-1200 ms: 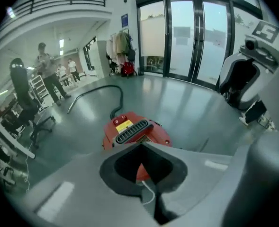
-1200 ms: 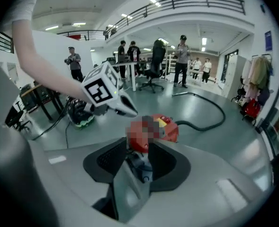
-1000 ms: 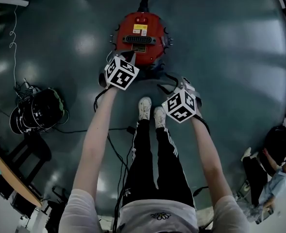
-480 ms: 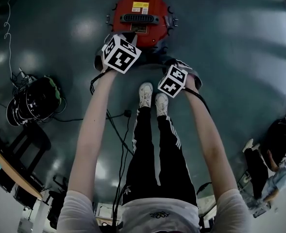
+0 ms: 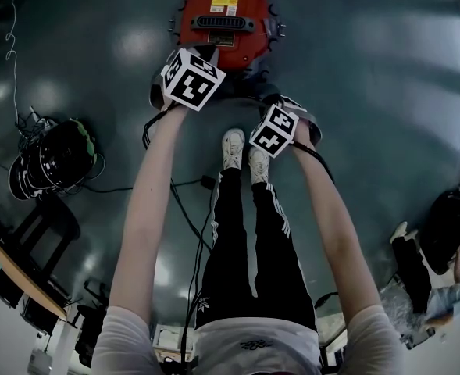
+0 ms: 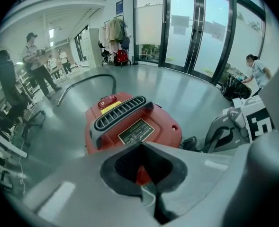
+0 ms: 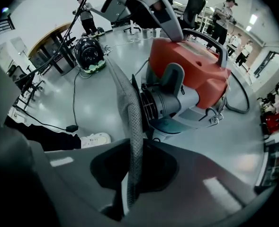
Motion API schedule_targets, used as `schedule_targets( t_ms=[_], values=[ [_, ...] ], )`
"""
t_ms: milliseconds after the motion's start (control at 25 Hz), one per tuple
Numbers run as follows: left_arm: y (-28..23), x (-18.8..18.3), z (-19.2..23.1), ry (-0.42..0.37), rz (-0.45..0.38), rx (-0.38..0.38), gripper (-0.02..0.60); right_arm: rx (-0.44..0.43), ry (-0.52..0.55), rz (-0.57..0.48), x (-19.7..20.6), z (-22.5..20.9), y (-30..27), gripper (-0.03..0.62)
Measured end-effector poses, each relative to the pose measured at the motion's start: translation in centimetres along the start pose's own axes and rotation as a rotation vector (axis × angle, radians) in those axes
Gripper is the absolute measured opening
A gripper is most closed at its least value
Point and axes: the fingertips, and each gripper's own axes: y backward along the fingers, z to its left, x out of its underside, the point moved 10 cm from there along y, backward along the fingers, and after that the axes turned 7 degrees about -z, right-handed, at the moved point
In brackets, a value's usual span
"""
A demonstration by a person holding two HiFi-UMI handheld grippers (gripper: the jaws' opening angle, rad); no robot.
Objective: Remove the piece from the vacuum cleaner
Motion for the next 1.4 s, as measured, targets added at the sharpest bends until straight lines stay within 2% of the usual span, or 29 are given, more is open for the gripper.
schedule_targets(
  t_ms=[160, 480, 680, 1000, 1400],
  values=[
    [0.0, 0.0, -0.1, 0.000, 0.007, -0.008, 0.002, -0.010, 0.013, -0.006, 0.3, 1.5, -0.1, 0.038],
    [-0.1, -0.2, -0.1, 0.009, 0.004, -0.024, 0.002, 0.030, 0.001, -0.029, 0.3, 3.0, 0.1, 0.038],
    [-0.8, -0.8, 0.5, 0.016, 0.041, -0.024, 0.002, 0.045, 0.038, -0.022, 0.3, 3.5, -0.1, 0.038],
    [-0.6, -0.6, 0.3, 0.021, 0.023, -0.032, 0.002, 0.037, 0.123, -0.006, 0.1, 4.1, 0.2, 0.038],
    [-0.5, -0.6, 0.3, 0.021, 0.015, -0.033, 0.002, 0.015, 0.139, -0.013, -0.3, 5.0, 0.0, 0.038]
  ],
)
